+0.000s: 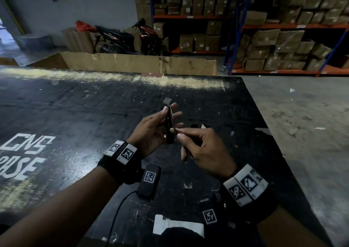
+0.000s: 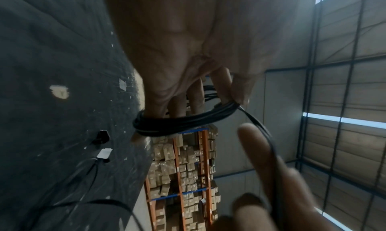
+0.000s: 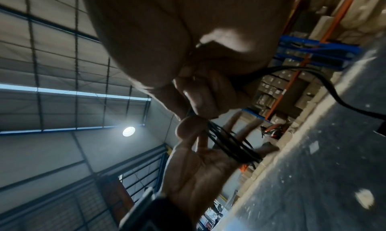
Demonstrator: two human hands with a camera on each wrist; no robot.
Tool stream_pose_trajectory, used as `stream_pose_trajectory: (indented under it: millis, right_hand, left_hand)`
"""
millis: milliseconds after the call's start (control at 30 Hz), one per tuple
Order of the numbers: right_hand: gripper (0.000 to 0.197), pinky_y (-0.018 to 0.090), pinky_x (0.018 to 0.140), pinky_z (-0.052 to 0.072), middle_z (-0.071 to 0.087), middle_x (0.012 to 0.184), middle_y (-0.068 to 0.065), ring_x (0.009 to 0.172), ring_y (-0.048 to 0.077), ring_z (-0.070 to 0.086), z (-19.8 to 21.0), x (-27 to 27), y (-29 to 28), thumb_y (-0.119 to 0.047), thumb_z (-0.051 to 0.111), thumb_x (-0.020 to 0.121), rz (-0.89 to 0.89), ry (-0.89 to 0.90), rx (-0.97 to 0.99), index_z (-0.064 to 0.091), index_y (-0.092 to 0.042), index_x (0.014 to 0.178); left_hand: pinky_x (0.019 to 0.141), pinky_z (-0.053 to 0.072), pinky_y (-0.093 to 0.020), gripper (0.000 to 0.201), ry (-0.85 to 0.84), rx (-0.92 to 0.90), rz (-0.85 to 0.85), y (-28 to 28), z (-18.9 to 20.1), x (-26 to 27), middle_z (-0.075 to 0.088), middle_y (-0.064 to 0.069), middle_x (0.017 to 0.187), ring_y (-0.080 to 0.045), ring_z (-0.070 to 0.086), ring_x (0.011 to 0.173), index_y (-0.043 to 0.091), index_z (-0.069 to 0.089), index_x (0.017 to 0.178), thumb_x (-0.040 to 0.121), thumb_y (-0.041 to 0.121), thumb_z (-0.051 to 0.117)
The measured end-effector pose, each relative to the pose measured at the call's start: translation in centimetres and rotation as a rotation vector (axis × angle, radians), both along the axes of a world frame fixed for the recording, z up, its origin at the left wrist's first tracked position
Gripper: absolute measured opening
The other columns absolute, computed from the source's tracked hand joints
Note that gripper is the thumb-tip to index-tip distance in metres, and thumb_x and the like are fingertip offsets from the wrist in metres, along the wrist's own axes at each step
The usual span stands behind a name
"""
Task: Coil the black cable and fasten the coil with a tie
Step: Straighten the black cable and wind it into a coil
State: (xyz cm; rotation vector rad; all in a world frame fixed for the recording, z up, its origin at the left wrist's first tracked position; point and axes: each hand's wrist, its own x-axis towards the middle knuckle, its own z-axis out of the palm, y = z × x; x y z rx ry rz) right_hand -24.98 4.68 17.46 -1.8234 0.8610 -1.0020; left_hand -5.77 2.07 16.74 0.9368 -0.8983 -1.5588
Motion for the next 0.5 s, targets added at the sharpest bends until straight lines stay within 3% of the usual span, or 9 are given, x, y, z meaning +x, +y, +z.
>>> stream_pose_trajectory:
  millis: [133,200,267,333,400,500]
  right_hand:
    - [0.024,0.01,0.047,0.038,0.064,0.057,0.014,0.037,0.002,0.048,-2.6,0.7,0.2,-0.014,0.054,0.101,0.013,-0.104,0.138,0.075,-0.013,0.115]
    - [0.022,0.023,0.053,0.046,0.062,0.061,0.012,0.045,0.01,0.051,-3.9,0.5,0.0,-0.017,0.056,0.101,0.046,-0.132,0.222,0.077,-0.021,0.107]
    - [0.023,0.033,0.057,0.043,0.058,0.06,0.007,0.055,0.023,0.048,-5.2,0.0,-0.2,-0.025,0.057,0.1,0.085,-0.122,0.311,0.079,-0.026,0.103]
    - [0.028,0.027,0.052,0.04,0.056,0.052,-0.005,0.05,0.017,0.048,-6.4,-0.7,-0.7,-0.027,0.053,0.1,0.118,-0.109,0.369,0.077,-0.014,0.106]
    - [0.032,0.022,0.049,0.038,0.054,0.049,-0.008,0.046,0.006,0.049,-7.4,-1.3,-1.4,-0.025,0.05,0.102,0.133,-0.076,0.369,0.074,-0.004,0.104]
    - [0.035,0.019,0.048,0.034,0.052,0.052,-0.008,0.045,0.003,0.044,-7.7,-2.2,-2.4,-0.024,0.051,0.103,0.113,0.05,0.326,0.075,-0.001,0.091]
  left_hand:
    - [0.102,0.05,-0.062,0.039,0.13,-0.035,-0.044,-0.4,1.0,-0.3,0.062,-0.008,0.149,-0.036,0.058,0.136,0.032,0.062,0.137,0.101,0.041,0.05]
    - [0.101,0.049,-0.068,0.04,0.197,-0.068,-0.098,-0.4,1.5,-0.3,0.059,-0.008,0.151,-0.038,0.056,0.138,0.032,0.063,0.135,0.098,0.042,0.053]
    - [0.102,0.043,-0.074,0.042,0.248,-0.091,-0.133,-0.3,2.1,-0.3,0.054,-0.009,0.155,-0.04,0.053,0.141,0.033,0.062,0.136,0.096,0.042,0.053]
    - [0.102,0.04,-0.077,0.042,0.289,-0.111,-0.166,0.0,2.9,-0.2,0.05,-0.01,0.159,-0.041,0.05,0.142,0.033,0.063,0.136,0.096,0.043,0.052]
    - [0.101,0.04,-0.078,0.04,0.326,-0.133,-0.218,0.6,3.8,-0.3,0.048,-0.011,0.16,-0.043,0.05,0.142,0.033,0.066,0.132,0.097,0.044,0.051]
    - [0.103,0.037,-0.079,0.037,0.353,-0.172,-0.327,1.8,4.8,-0.3,0.049,-0.014,0.158,-0.046,0.05,0.141,0.029,0.067,0.128,0.099,0.042,0.049]
